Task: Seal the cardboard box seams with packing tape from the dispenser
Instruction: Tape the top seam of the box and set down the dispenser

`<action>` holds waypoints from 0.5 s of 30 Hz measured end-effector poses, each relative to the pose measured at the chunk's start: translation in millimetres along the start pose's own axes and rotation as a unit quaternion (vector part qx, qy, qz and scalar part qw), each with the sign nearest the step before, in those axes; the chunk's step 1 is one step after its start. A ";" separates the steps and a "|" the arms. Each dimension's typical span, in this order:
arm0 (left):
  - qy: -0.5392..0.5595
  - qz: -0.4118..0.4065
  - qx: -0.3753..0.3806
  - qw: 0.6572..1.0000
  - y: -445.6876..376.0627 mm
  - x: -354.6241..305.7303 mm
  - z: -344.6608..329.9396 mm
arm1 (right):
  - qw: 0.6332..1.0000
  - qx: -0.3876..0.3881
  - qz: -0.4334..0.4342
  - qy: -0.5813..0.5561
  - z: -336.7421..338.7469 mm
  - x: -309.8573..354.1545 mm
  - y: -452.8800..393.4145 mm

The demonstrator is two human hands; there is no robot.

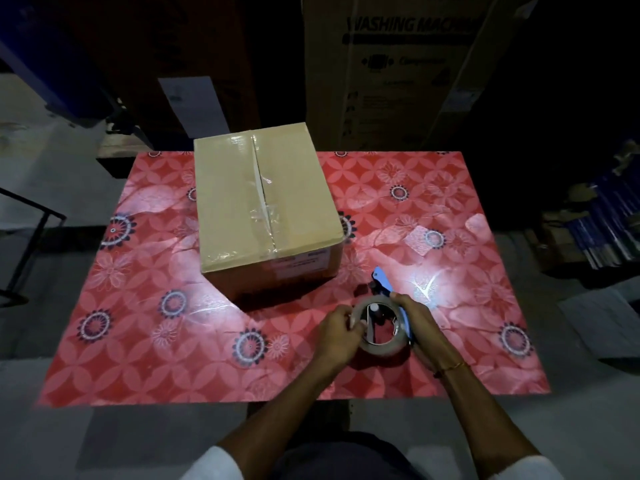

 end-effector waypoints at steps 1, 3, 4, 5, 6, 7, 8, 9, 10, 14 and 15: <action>-0.004 -0.002 -0.003 1.000 -1.4 -2.7 -3.2 | 1.000 -0.003 0.006 0.007 4.3 2.1 -1.7; -0.021 -0.016 -0.010 1.000 -6.3 -9.1 -8.1 | 0.999 -0.012 0.031 0.025 11.7 8.6 -4.6; -0.029 -0.019 -0.013 0.999 -9.1 -10.1 -10.4 | 0.998 -0.012 0.047 0.039 13.6 11.9 -6.9; -0.035 -0.020 -0.016 0.999 -11.0 -10.8 -12.1 | 0.996 -0.013 0.061 0.057 15.2 13.6 -10.3; -0.042 -0.025 -0.022 0.999 -12.3 -12.6 -12.6 | 0.994 -0.015 0.079 0.076 15.6 16.5 -11.8; -0.049 -0.030 -0.032 0.998 -14.0 -12.7 -12.3 | 0.991 -0.019 0.095 0.094 16.4 17.8 -14.6; -0.054 -0.034 -0.041 0.997 -15.3 -12.6 -11.7 | 0.988 -0.024 0.105 0.113 17.5 16.6 -18.0; -0.056 -0.036 -0.046 0.997 -16.2 -12.1 -11.2 | 0.985 -0.031 0.110 0.132 18.0 15.6 -20.6; -0.056 -0.036 -0.049 0.997 -16.4 -11.6 -11.1 | 0.981 -0.036 0.115 0.153 19.0 14.5 -23.2; -0.053 -0.050 -0.039 0.997 -15.7 -12.8 -12.7 | 0.964 -0.070 0.136 0.219 22.9 24.1 -20.3; -0.054 -0.055 -0.030 0.997 -14.4 -13.5 -13.1 | 0.958 -0.082 0.147 0.231 22.4 27.8 -17.8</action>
Point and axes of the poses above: each hand's wrist, its own y-axis away from the middle knuckle, its own z-axis out of the back of the hand, x = y × z, the point moved 10 cm from there along -y, towards the middle knuckle, and after that the axes turned 4 degrees about y, right-handed, at the moved point
